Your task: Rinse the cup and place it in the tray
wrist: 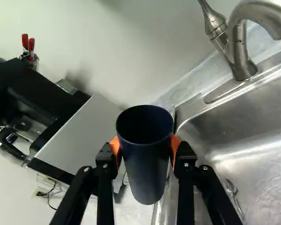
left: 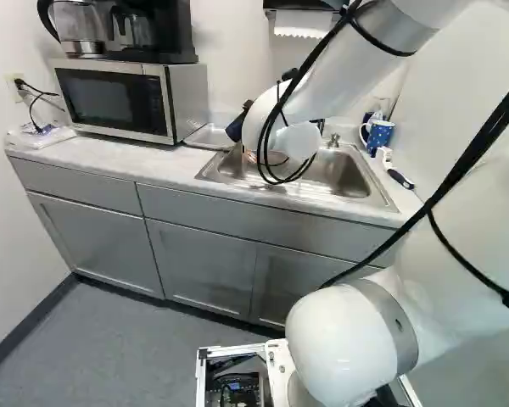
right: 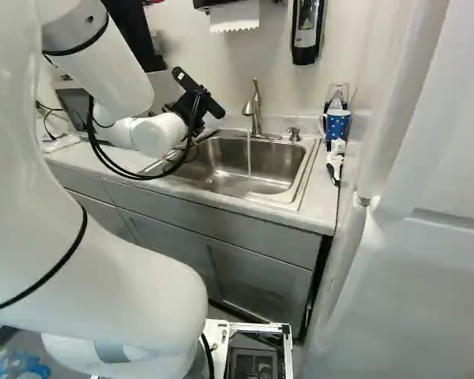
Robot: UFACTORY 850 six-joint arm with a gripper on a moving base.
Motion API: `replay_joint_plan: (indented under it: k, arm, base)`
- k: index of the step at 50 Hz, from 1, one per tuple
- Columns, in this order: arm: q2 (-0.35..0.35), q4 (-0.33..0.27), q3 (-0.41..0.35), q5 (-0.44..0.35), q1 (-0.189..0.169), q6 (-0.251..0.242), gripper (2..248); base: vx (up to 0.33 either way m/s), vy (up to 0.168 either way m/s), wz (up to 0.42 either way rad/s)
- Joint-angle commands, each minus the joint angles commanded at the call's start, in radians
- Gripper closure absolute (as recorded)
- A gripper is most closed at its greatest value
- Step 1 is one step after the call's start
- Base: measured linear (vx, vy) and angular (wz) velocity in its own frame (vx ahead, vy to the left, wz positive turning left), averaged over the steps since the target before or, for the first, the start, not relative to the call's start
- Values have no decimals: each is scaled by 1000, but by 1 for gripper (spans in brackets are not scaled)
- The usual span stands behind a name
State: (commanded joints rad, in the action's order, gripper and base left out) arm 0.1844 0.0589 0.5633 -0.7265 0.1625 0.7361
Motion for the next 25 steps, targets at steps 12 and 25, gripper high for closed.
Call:
replay_joint_plan:
  k: [12, 25]
  arm:
    - [0, 0, 0, 0, 0, -126, 128]
    - [0, 0, 0, 0, 0, -263, 128]
  base:
    - [0, 0, 0]
    - [0, 0, 0]
